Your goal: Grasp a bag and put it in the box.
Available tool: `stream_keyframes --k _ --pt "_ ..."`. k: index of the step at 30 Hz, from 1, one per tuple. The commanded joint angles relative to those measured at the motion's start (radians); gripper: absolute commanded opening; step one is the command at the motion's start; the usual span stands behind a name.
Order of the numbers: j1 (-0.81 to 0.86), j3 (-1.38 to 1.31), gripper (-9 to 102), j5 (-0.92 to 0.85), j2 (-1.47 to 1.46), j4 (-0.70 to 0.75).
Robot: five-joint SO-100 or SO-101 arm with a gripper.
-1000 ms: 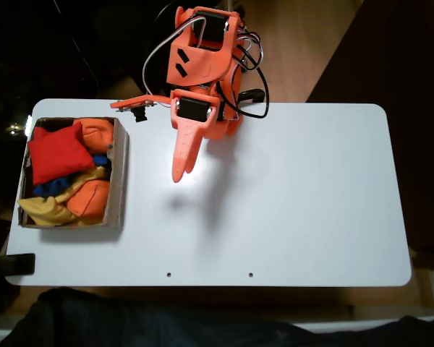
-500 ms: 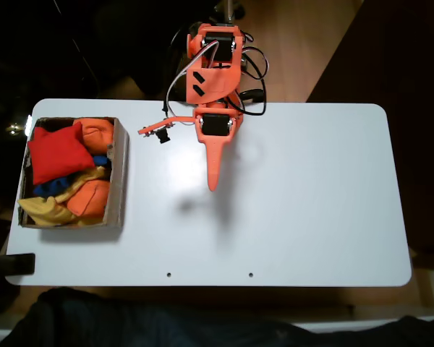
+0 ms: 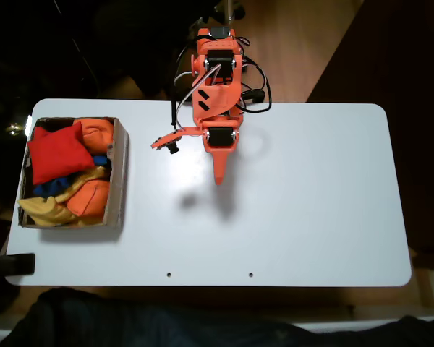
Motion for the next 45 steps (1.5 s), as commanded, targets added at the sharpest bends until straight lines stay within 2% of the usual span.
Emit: stream_keyframes --k 1,25,45 --pt "-0.009 0.031 0 0.008 0.025 -0.014" --pt "-0.005 0.268 0 0.026 0.123 -0.051" --pt "0.018 0.397 0 0.017 0.209 0.018"
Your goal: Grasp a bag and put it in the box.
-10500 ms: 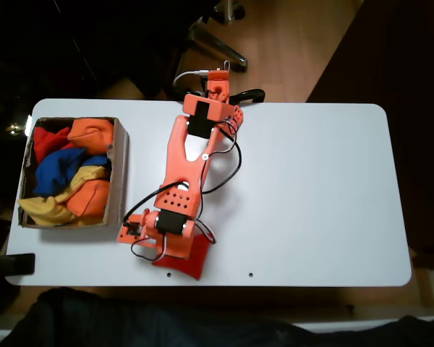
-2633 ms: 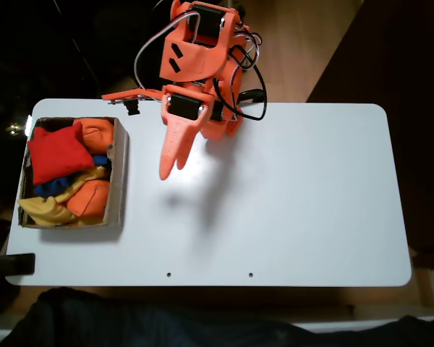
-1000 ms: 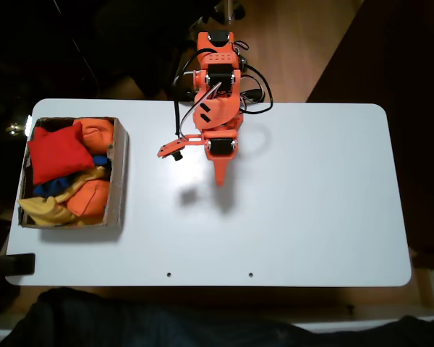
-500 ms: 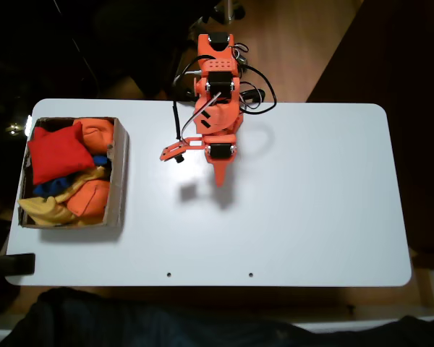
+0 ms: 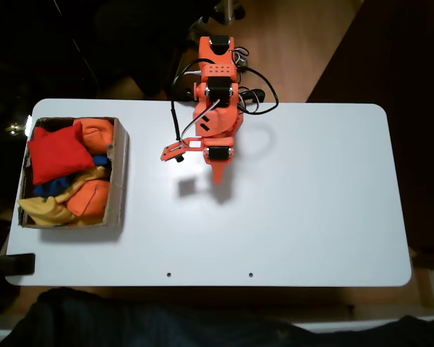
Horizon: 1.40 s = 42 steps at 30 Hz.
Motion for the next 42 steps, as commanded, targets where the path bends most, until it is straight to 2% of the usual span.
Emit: stream_keyframes --k 1,42 --pt "0.005 0.009 0 -0.006 0.018 0.014" --pt "-0.032 -0.014 0 0.000 0.046 0.193"
